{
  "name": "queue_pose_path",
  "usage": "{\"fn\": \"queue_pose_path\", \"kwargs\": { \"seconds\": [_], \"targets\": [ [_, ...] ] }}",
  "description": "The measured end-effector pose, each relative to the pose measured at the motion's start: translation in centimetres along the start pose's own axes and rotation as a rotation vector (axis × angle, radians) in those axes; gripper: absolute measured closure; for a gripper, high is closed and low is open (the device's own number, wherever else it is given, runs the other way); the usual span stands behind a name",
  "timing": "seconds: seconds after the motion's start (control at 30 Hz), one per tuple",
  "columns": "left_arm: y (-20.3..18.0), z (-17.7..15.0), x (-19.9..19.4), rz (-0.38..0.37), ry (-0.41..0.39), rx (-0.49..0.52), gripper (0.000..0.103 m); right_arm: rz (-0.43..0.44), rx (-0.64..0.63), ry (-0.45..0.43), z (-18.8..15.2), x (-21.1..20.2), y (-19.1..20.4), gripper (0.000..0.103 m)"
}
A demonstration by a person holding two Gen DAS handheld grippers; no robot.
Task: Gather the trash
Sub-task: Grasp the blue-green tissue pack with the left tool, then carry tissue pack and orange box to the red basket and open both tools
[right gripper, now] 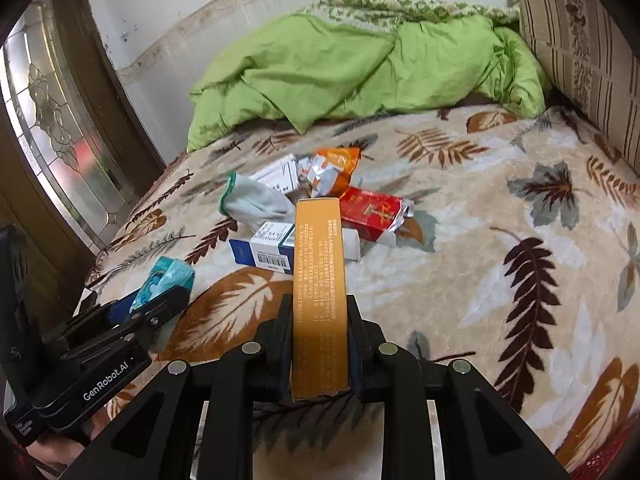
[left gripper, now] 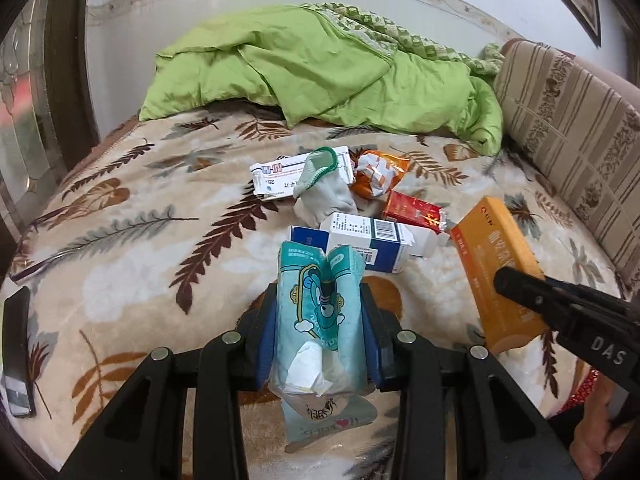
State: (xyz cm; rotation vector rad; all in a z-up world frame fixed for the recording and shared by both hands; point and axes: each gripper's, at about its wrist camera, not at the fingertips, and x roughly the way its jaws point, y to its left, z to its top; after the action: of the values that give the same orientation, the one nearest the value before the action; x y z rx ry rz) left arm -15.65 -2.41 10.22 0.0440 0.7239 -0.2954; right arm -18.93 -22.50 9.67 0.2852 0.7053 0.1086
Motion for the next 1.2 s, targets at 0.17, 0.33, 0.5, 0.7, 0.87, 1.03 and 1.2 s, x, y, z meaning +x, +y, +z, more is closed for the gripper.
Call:
{"fn": "queue_pose_path", "kwargs": {
  "seconds": [0.17,0.33,0.5,0.7,0.87,1.03,1.2],
  "targets": [
    [0.0,0.0,0.7,0.012,0.000,-0.003,0.067,0.006,-0.014,0.005,0.1,0.4,0.5,0.079],
    [0.1,0.3,1.5,0.044,-0.001,0.007,0.067,0.006,-0.024,0.008,0.2,0.8,0.6,0.079],
    [0.0,0.6,1.7,0.066,-0.013,0.023,0.067,0.014,-0.004,0.032,0.3,1.6,0.3,0.079],
    [-0.4,0.8,1.6,0.083,-0.026,0.037,0.067,0.025,-0.002,0.043,0.2,1.9,0.4,0.079],
    [-0.7,0.9,1.7,0.088,-0.030,0.051,0.067,0.026,-0.001,0.043,0.2,1.9,0.5,0.079],
    [-0.8,0.8,1.7,0.094,-0.029,0.053,0.067,0.031,0.008,0.042,0.2,1.9,0.4,0.079],
    [-0.9,0.7,1.6,0.098,-0.032,0.062,0.067,0.031,0.010,0.040,0.2,1.8,0.4,0.079]
  ]
}}
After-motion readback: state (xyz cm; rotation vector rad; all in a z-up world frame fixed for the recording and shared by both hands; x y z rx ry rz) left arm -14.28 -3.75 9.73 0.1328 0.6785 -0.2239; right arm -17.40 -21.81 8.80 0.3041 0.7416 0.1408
